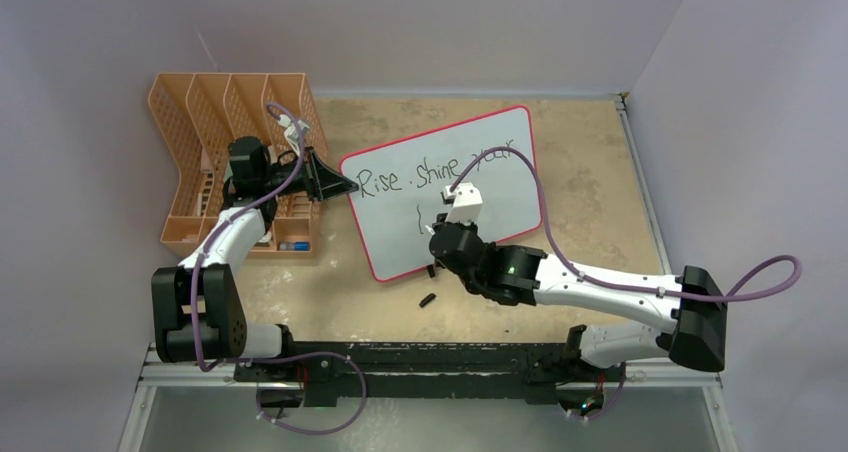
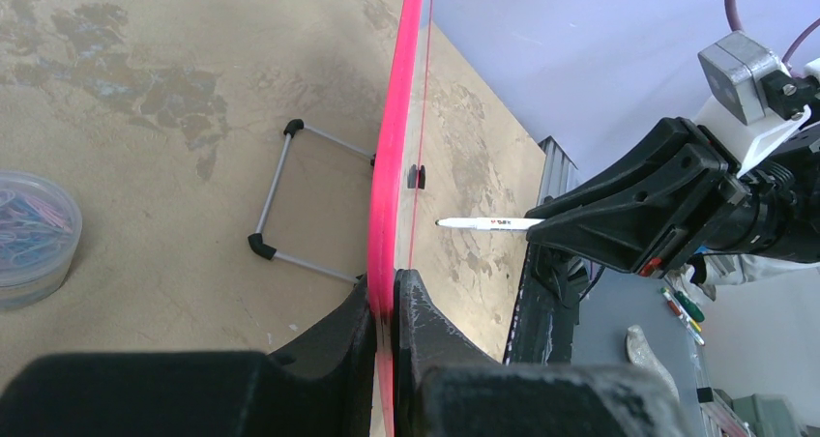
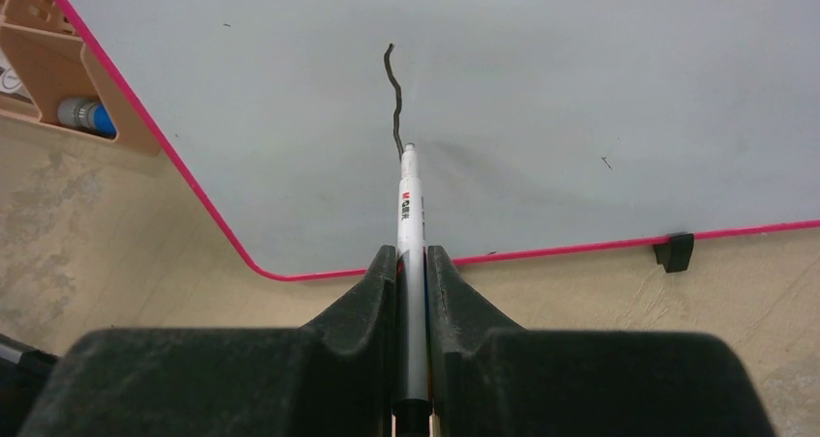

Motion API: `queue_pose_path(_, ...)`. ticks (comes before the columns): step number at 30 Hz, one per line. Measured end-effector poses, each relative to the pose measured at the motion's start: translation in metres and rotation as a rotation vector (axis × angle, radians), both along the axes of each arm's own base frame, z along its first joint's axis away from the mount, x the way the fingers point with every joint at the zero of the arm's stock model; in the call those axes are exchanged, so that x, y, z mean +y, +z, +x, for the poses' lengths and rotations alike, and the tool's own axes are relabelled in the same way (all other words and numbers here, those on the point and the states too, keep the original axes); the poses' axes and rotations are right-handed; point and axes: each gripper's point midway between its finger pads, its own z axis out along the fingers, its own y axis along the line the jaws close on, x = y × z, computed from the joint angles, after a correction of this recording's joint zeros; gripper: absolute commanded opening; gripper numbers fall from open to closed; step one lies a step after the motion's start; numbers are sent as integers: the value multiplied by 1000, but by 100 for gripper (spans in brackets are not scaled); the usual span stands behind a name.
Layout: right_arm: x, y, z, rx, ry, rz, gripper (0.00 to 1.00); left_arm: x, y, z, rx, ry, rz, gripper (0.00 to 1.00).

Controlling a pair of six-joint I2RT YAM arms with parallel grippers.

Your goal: Write a sentence on the whiteboard

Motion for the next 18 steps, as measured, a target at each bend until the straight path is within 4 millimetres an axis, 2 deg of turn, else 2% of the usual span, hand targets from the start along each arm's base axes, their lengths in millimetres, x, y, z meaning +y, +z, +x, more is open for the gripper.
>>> queue_pose_path(7, -3, -6, 3, -9, -23, -21, 0, 0, 0, 0, 0, 0, 0, 0)
queue_pose_path(18, -3, -2, 9, -32, -45, -4, 0, 0, 0, 0, 0, 0, 0, 0)
